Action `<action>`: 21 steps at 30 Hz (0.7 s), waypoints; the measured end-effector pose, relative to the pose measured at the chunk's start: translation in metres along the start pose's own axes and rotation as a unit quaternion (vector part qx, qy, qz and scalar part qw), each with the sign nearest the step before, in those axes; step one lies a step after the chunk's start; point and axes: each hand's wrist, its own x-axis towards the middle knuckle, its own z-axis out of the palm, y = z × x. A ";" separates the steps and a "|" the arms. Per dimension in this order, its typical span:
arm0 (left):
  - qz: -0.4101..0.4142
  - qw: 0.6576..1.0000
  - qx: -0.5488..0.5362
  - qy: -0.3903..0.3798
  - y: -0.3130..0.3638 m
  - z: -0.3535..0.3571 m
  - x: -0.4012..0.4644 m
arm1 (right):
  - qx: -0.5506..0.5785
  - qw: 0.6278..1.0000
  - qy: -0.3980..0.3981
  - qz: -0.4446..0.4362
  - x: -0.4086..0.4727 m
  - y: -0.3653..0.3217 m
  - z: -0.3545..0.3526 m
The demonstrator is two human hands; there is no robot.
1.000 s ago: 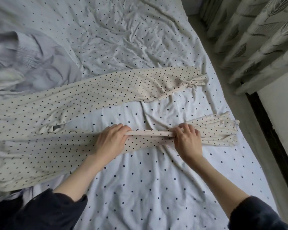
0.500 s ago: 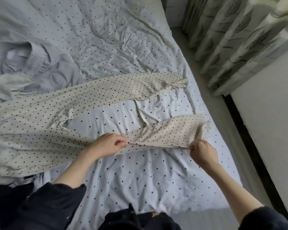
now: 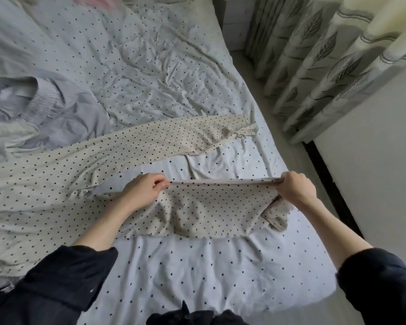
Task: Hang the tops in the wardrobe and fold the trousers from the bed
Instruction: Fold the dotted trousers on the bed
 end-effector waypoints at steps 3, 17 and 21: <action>-0.005 0.998 0.026 0.050 -0.007 0.012 0.024 | 0.001 0.999 0.033 -0.012 0.037 -0.008 0.014; 0.035 0.955 0.197 0.219 -0.004 0.080 0.119 | 0.011 0.998 0.020 -0.063 0.193 -0.018 0.076; 0.072 0.951 0.226 0.198 0.021 0.103 0.132 | 0.045 0.997 -0.059 -0.027 0.188 0.010 0.098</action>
